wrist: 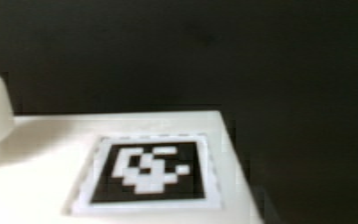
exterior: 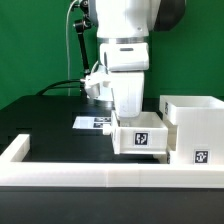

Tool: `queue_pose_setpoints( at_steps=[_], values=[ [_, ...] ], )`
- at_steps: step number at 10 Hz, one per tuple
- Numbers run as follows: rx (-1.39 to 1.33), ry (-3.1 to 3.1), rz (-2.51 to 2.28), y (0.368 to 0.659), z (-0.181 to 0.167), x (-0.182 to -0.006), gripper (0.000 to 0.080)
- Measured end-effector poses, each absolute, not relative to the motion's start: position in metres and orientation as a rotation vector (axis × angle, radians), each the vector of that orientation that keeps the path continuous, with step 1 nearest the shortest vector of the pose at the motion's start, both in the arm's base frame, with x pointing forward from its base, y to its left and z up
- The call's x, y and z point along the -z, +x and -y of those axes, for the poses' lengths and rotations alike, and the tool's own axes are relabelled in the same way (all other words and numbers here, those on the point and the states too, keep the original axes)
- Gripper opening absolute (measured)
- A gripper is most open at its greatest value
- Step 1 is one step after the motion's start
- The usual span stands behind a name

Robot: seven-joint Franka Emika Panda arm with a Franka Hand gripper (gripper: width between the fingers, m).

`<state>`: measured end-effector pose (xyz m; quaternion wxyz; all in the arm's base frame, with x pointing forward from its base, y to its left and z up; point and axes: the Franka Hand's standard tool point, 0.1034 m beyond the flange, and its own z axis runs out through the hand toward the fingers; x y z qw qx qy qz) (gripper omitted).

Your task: Assemble drawer

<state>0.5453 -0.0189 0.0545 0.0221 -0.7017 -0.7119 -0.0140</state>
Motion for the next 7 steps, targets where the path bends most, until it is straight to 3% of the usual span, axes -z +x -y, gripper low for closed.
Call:
queue_pose_setpoints(
  at_steps=[7],
  values=[
    [0.062,-2.197,2.193,0.5473,0.0119,-0.0549,0.0042]
  ],
)
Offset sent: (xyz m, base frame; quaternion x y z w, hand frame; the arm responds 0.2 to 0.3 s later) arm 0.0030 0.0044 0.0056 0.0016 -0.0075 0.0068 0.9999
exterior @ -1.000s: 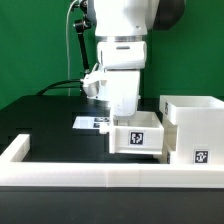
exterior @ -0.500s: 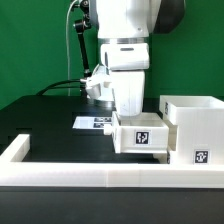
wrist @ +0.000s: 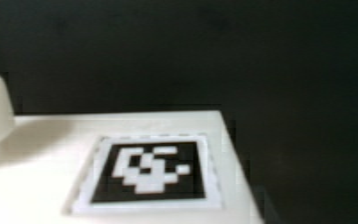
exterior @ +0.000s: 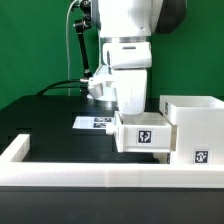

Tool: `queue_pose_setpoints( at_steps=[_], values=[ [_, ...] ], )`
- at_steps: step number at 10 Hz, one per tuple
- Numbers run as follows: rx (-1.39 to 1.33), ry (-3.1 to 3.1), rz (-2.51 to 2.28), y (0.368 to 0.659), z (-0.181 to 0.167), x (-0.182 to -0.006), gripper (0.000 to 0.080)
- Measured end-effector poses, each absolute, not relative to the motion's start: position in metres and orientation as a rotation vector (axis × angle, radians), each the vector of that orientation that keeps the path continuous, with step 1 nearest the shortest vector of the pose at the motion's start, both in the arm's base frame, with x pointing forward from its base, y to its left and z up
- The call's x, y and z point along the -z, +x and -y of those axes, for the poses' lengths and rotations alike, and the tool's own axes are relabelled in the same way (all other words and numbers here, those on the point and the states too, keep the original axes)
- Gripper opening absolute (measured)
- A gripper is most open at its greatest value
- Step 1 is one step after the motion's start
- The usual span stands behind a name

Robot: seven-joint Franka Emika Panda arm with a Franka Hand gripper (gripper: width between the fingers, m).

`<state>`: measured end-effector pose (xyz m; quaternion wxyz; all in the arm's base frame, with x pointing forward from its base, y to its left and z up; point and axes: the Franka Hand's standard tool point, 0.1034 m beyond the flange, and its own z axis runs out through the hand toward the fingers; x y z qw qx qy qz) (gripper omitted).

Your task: Assemble drawer

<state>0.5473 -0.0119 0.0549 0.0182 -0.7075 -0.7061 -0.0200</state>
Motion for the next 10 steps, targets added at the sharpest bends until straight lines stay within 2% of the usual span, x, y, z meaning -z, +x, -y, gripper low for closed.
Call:
queue_pose_setpoints(
  at_steps=[10],
  values=[
    [0.064,-2.209,2.179,0.5473,0.0059,-0.0545,0.0042]
  ],
)
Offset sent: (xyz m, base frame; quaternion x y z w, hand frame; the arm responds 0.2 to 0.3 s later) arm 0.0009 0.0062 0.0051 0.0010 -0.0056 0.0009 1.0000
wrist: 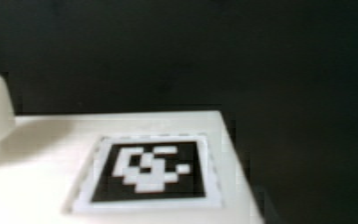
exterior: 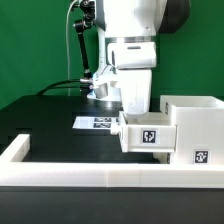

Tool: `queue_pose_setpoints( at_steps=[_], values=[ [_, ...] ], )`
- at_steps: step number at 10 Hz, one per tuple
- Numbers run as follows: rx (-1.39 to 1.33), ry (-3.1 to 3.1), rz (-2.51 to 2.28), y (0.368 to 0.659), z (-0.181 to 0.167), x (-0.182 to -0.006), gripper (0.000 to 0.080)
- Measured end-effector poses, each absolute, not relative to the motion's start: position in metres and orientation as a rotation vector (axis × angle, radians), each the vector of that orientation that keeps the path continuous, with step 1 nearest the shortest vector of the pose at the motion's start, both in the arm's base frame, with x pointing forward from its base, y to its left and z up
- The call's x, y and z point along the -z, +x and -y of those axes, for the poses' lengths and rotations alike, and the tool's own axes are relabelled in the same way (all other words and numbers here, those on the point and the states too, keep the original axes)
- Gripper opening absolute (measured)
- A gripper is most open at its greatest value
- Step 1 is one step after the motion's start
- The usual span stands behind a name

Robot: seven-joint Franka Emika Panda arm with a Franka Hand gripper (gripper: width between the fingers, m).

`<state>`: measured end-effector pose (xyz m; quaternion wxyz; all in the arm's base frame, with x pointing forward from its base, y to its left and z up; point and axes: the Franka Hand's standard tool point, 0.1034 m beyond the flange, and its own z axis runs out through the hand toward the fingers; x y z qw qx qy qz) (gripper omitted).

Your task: Assemble drawer

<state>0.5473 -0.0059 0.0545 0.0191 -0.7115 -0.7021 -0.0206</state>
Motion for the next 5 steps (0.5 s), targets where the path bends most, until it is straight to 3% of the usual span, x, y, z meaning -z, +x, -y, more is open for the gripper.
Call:
queue_pose_setpoints(
  at_steps=[5],
  values=[
    [0.072,-2.206,2.184,0.5407,0.0047,-0.0501,0.0042]
  ],
)
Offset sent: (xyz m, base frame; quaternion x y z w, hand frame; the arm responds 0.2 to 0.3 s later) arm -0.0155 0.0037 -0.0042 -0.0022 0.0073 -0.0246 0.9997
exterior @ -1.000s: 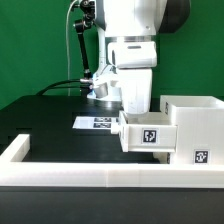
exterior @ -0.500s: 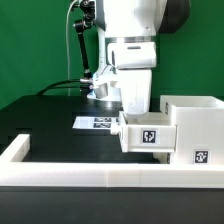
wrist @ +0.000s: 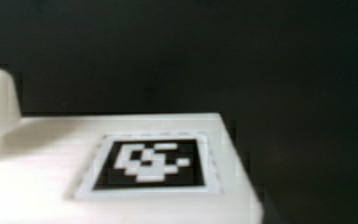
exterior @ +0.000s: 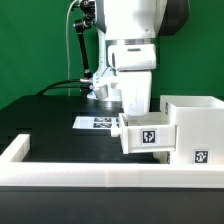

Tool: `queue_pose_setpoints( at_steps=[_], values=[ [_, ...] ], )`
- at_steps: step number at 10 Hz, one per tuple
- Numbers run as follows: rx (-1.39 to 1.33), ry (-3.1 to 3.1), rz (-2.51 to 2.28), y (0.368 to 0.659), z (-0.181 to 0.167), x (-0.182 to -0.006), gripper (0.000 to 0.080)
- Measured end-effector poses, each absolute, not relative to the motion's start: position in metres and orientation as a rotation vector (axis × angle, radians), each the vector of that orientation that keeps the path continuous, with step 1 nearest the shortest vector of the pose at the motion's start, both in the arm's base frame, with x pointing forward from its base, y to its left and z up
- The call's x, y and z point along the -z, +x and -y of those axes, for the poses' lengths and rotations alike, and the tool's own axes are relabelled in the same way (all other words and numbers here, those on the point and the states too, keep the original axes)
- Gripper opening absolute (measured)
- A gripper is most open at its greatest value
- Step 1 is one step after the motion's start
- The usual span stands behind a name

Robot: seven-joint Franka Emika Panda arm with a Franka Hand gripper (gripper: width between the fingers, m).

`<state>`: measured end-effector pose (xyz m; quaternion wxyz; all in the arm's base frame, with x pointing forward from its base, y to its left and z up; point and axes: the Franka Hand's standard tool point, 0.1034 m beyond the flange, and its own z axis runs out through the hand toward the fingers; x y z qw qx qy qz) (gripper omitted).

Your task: Assemble drawer

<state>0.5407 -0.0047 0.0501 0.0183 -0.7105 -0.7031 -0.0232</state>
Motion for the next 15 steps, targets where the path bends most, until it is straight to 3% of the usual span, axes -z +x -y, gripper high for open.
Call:
queue_pose_setpoints(
  at_steps=[15],
  values=[
    [0.089,-2.244,2.165,0.545,-0.012,-0.052,0.0042]
  ],
)
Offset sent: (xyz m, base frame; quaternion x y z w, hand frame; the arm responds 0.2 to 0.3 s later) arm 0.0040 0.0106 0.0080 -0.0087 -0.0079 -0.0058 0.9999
